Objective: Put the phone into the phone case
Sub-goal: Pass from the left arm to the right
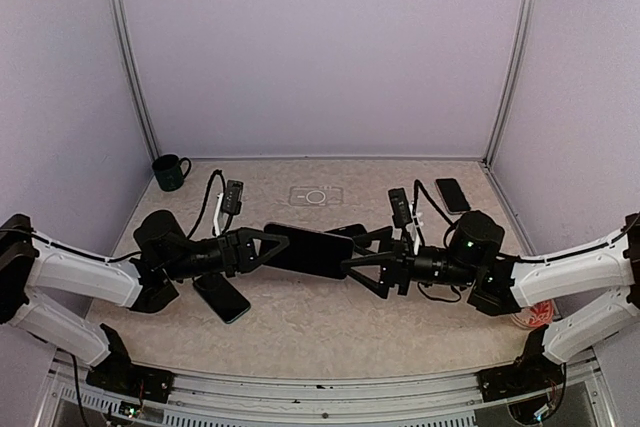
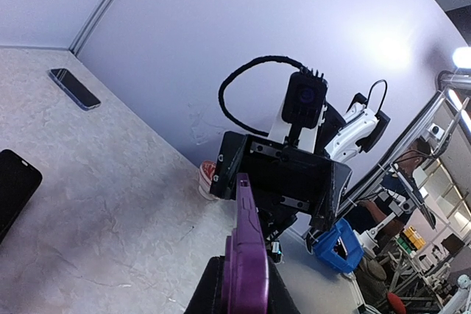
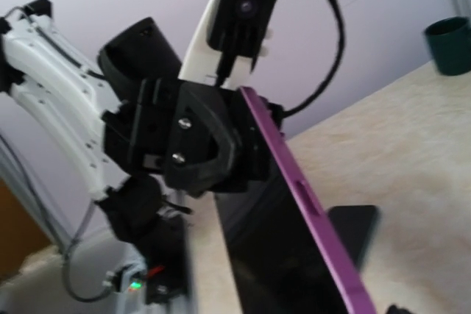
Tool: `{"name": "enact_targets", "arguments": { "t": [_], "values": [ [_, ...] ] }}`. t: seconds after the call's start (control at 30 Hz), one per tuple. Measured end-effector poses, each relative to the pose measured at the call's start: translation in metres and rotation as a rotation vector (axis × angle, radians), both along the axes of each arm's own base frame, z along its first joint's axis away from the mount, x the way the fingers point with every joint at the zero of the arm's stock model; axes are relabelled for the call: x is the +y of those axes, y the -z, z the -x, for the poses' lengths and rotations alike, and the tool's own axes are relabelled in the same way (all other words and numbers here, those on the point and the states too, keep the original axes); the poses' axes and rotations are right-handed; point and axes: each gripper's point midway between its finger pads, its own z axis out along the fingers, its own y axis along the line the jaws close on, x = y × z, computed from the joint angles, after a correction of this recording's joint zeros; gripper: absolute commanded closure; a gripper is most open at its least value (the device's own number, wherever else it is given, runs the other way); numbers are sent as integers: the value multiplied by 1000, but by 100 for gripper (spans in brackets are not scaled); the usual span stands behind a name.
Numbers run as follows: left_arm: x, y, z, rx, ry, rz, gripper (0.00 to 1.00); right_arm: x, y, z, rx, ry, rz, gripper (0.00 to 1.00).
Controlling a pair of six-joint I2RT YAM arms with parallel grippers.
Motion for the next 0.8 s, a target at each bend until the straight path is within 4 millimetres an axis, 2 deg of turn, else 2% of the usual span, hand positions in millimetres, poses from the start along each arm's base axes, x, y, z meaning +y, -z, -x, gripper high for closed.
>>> {"name": "enact_targets", "arguments": {
  "t": [0.4, 0.8],
  "values": [
    [1, -13, 3, -42, -17, 52, 100, 34, -18, 7, 133, -200, -103, 26],
    [2, -13, 1, -47, -38, 65, 100, 42, -12, 9, 213, -255, -118, 32]
  ]
}}
